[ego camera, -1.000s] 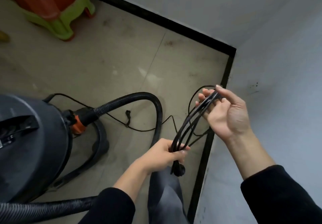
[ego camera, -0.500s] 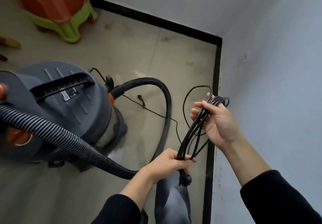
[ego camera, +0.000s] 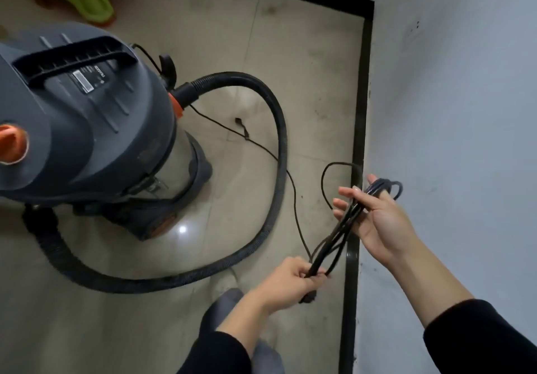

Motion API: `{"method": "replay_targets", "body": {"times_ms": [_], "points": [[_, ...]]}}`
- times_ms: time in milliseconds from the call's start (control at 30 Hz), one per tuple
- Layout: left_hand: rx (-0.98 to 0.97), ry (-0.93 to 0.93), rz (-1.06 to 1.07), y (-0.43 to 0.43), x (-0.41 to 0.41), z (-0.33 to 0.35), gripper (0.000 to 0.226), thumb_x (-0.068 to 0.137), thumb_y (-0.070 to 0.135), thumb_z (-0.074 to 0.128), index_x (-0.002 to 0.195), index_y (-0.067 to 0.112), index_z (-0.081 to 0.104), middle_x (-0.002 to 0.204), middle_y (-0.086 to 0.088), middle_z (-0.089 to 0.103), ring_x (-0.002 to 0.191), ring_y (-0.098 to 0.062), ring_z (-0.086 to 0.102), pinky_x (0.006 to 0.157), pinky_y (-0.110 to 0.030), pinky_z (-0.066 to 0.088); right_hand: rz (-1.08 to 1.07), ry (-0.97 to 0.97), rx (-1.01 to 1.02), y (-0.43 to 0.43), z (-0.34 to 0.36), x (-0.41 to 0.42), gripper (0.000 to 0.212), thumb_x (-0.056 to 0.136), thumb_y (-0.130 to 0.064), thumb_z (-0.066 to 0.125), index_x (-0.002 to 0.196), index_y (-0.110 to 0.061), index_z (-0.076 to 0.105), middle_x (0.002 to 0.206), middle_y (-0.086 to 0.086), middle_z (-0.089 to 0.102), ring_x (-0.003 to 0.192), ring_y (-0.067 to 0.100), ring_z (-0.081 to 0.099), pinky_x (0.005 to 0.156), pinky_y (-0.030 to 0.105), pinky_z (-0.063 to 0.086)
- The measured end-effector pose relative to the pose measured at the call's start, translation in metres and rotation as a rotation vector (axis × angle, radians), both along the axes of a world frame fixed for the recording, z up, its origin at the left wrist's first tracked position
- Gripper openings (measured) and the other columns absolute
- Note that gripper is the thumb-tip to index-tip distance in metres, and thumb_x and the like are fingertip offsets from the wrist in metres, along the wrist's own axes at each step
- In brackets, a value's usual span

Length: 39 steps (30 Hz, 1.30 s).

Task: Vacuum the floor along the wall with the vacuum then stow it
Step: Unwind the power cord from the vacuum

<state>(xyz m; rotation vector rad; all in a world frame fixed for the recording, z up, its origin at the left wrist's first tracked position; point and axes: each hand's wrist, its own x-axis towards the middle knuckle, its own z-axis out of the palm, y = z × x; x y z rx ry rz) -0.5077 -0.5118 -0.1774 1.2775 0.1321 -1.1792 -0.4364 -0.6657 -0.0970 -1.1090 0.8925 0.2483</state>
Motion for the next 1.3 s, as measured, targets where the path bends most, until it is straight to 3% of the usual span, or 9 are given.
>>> {"method": "replay_targets", "body": {"times_ms": [133,300,400,467,567,667,900,1167,1300], "points": [[0.023,-0.047,0.008,0.006,-0.010,0.001,0.014,0.095,0.012,0.061,0.093,0.021,0.072,0.084,-0.018,0.064,0.071,-0.019,0.060,0.068,-0.030,0.050,0.079,-0.054,-0.002,0.002,-0.006,-0.018,0.095,0.086,0.015,0.053,0.153,-0.028,0.002,0.104,0.016,0.067,0.083,0.024,0.070,0.075,0.039,0.056],[0.011,-0.029,0.078,0.012,-0.022,0.009,0.016,0.089,0.007,0.067,0.088,0.022,0.074,0.110,-0.028,0.067,0.084,-0.019,0.059,0.081,-0.029,0.052,0.104,-0.070,0.037,0.000,-0.009,-0.029,0.074,0.084,0.009,0.058,0.146,-0.012,0.025,0.102,0.011,0.072,0.090,0.023,0.069,0.093,0.046,0.051],[0.003,-0.004,0.099,0.019,-0.024,0.013,0.014,0.085,0.008,0.071,0.085,0.021,0.077,0.091,-0.010,0.072,0.082,-0.015,0.060,0.087,-0.029,0.051,0.167,-0.029,-0.025,-0.004,-0.012,-0.036,0.041,0.088,-0.003,0.061,0.127,-0.002,0.049,0.097,0.005,0.075,0.088,0.020,0.071,0.078,0.035,0.058],[-0.003,0.006,0.053,0.027,-0.022,0.016,0.012,0.087,0.014,0.069,0.079,0.017,0.077,0.078,-0.002,0.069,0.079,-0.014,0.062,0.088,-0.030,0.052,0.167,-0.005,-0.044,-0.005,-0.015,-0.040,0.037,0.089,-0.008,0.064,0.123,-0.001,0.053,0.097,0.007,0.074,0.086,0.019,0.070,0.074,0.034,0.057],[-0.004,0.034,0.020,0.038,-0.019,0.020,0.031,0.089,0.023,0.063,0.098,-0.006,0.071,0.071,-0.002,0.064,0.075,-0.012,0.062,0.083,-0.024,0.053,0.194,0.013,-0.004,0.001,-0.018,-0.048,0.026,0.087,-0.008,0.065,0.111,-0.007,0.059,0.097,0.008,0.073,0.089,0.019,0.068,0.076,0.035,0.055],[-0.006,0.046,0.012,0.047,-0.018,0.028,0.021,0.093,0.020,0.058,0.103,0.007,0.071,0.067,0.005,0.065,0.068,-0.009,0.060,0.071,-0.016,0.050,0.245,0.008,0.052,0.012,-0.017,-0.056,0.012,0.089,-0.003,0.061,0.099,-0.008,0.061,0.098,0.008,0.074,0.086,0.016,0.068,0.074,0.033,0.056],[0.072,0.093,0.139,0.079,-0.017,0.031,0.028,0.092,0.031,0.055,0.106,0.012,0.071,0.075,0.007,0.065,0.075,-0.010,0.067,0.074,-0.021,0.053,0.239,0.076,-0.049,0.028,-0.012,-0.062,0.003,0.095,-0.005,0.055,0.097,-0.003,0.055,0.072,0.010,0.066,0.065,0.023,0.066,0.059,0.034,0.060],[0.125,0.086,0.375,0.106,-0.010,0.031,0.030,0.099,0.033,0.046,0.111,0.014,0.065,0.071,0.004,0.063,0.079,-0.011,0.068,0.080,-0.029,0.054,0.201,0.148,-0.177,0.025,-0.008,-0.074,0.021,0.104,-0.008,0.037,0.087,-0.005,0.049,0.066,0.010,0.049,0.051,0.018,0.048,0.058,0.037,0.054],[0.113,0.120,0.584,0.108,-0.009,0.029,0.033,0.101,0.035,0.042,0.111,0.013,0.064,0.063,0.005,0.055,0.067,-0.007,0.064,0.074,-0.025,0.056,0.501,0.161,-0.329,0.012,-0.012,-0.086,0.015,0.103,-0.011,0.040,0.102,-0.008,0.055,0.056,0.000,0.041,0.042,0.011,0.038,0.045,0.028,0.044]]}}
